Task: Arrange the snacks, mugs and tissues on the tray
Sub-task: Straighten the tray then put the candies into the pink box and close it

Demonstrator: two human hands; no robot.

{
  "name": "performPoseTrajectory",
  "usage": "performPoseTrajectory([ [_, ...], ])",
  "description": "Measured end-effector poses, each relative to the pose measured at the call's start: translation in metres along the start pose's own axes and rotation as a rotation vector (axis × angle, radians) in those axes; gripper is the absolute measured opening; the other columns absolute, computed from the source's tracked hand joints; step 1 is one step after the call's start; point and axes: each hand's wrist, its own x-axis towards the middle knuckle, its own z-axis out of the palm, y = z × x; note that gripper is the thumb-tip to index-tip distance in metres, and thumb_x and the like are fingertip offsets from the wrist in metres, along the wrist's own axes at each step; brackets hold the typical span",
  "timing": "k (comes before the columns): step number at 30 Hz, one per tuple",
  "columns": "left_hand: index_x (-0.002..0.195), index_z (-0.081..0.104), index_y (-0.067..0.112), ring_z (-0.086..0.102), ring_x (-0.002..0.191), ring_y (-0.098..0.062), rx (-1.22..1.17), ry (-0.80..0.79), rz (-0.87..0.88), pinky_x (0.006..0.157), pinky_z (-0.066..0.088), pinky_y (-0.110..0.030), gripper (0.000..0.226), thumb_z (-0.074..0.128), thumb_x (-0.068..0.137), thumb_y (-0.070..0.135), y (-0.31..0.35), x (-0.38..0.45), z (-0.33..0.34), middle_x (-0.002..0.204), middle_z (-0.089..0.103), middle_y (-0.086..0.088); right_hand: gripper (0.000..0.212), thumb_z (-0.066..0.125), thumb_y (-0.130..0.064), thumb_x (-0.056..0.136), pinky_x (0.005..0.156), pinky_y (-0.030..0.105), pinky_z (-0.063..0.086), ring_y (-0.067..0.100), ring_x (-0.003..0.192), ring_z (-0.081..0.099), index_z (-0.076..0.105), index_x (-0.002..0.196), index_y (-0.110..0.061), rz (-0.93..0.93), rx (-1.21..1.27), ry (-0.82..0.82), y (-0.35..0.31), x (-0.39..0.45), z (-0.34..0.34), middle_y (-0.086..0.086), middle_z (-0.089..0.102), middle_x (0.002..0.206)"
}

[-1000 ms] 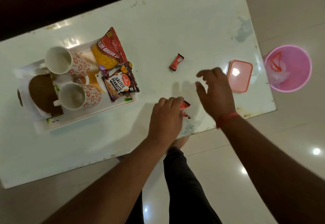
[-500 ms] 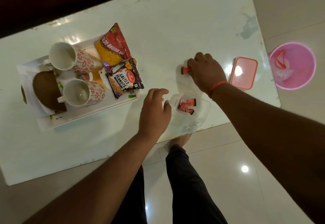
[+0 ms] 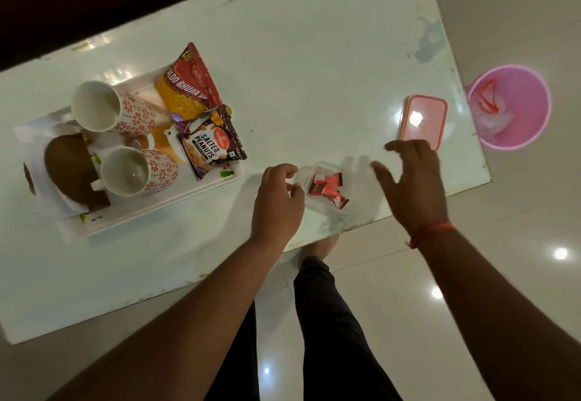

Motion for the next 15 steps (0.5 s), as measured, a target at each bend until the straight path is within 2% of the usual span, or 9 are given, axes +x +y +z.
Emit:
performPoseTrajectory([
  [3,0.114,0.056,0.027,0.059,0.092,-0.004,-0.008,-0.005,0.007,0.074,0.045,-0.013,0.026,0.055,0.094,0.012,0.002,0.002,-0.001,0.114,0.053,0.012,0.058,0.067,-0.041,0.088,0.099,0.043,0.039,0.042,0.118,0.047,0.049,0.133,-0.01,0.228,-0.056,0.115,0.032,0.028,-0.004,0.021,0.047,0.134],
  [5,0.114,0.056,0.026,0.058,0.091,0.0,-0.008,0.0,0.007,0.069,0.043,-0.007,0.025,0.054,0.094,0.011,0.003,0.003,-0.001,0.114,0.053,0.011,0.074,0.064,-0.052,0.085,0.101,0.054,0.042,0.046,0.127,0.041,0.038,0.141,-0.011,0.354,-0.131,0.081,0.043,0.049,-0.004,0.023,0.035,0.146],
  [7,0.114,0.057,0.026,0.057,0.09,0.003,-0.013,0.006,0.012,0.067,0.042,-0.003,0.025,0.054,0.094,0.01,0.005,0.004,0.0,0.114,0.053,0.011,0.082,0.062,-0.058,0.084,0.1,0.057,0.042,0.046,0.13,0.038,0.033,0.143,-0.01,0.404,-0.21,0.01,0.047,0.066,-0.001,0.024,0.031,0.149],
  [9,0.112,0.056,0.027,0.057,0.09,0.003,-0.03,0.015,0.012,0.067,0.042,-0.001,0.025,0.053,0.094,0.01,0.008,0.005,0.002,0.114,0.054,0.011,0.082,0.062,-0.059,0.083,0.098,0.056,0.044,0.046,0.125,0.042,0.035,0.14,-0.007,0.381,-0.31,-0.059,0.044,0.075,0.005,0.025,0.036,0.143],
  [12,0.112,0.056,0.026,0.057,0.09,0.003,-0.045,0.023,-0.001,0.066,0.041,0.001,0.024,0.053,0.095,0.01,0.013,0.006,0.005,0.115,0.054,0.01,0.07,0.067,-0.048,0.084,0.092,0.054,0.048,0.045,0.114,0.046,0.041,0.131,-0.003,0.313,-0.394,-0.064,0.031,0.076,0.014,0.027,0.044,0.129],
  [15,0.113,0.057,0.024,0.057,0.092,0.001,-0.077,0.018,-0.008,0.064,0.04,0.002,0.024,0.053,0.095,0.008,0.017,0.008,0.007,0.116,0.055,0.007,0.062,0.068,-0.034,0.08,0.091,0.049,0.046,0.042,0.114,0.045,0.043,0.13,-0.005,0.293,-0.293,-0.085,0.015,0.073,0.02,0.024,0.045,0.126],
])
